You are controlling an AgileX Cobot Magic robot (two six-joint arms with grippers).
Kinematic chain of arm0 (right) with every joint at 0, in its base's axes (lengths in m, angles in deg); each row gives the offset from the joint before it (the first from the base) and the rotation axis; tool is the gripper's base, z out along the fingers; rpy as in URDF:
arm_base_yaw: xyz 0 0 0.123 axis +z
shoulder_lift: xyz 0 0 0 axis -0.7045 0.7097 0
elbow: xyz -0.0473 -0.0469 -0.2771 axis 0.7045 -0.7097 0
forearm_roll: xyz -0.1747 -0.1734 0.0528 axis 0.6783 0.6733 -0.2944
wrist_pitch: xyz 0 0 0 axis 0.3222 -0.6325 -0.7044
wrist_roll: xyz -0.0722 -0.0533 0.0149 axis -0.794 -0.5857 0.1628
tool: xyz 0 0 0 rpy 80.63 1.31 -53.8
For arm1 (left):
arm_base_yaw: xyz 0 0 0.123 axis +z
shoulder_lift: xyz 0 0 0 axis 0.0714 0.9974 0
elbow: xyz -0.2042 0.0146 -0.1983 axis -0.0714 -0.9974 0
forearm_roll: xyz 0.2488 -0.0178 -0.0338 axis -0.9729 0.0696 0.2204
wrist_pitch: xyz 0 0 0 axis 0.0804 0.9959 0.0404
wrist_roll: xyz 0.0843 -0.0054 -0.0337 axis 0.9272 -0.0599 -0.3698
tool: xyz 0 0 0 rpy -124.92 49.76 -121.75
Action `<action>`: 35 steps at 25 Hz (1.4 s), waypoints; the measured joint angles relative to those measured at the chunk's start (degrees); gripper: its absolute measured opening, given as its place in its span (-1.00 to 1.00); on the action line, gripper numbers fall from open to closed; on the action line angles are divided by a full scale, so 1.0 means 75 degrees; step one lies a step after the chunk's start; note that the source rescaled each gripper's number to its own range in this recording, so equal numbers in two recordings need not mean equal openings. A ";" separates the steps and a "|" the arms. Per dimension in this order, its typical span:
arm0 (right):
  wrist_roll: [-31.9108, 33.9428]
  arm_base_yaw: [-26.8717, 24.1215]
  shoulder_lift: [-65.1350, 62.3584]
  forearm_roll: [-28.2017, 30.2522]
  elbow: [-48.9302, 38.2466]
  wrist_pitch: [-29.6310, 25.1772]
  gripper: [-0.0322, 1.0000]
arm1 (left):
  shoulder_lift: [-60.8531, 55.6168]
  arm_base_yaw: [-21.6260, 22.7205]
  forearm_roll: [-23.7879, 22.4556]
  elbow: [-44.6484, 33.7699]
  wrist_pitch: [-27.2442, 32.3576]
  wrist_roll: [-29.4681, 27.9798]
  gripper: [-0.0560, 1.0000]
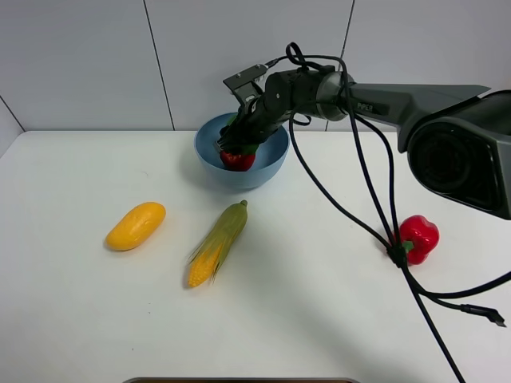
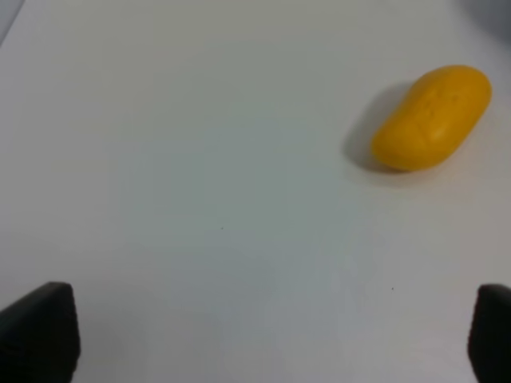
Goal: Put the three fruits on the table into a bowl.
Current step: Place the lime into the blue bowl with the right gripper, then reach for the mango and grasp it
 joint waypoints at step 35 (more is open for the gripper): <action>0.0305 0.0151 -0.1410 0.0434 0.0000 -0.0845 0.99 | 0.0000 0.0000 0.0000 0.0000 0.0000 0.0000 1.00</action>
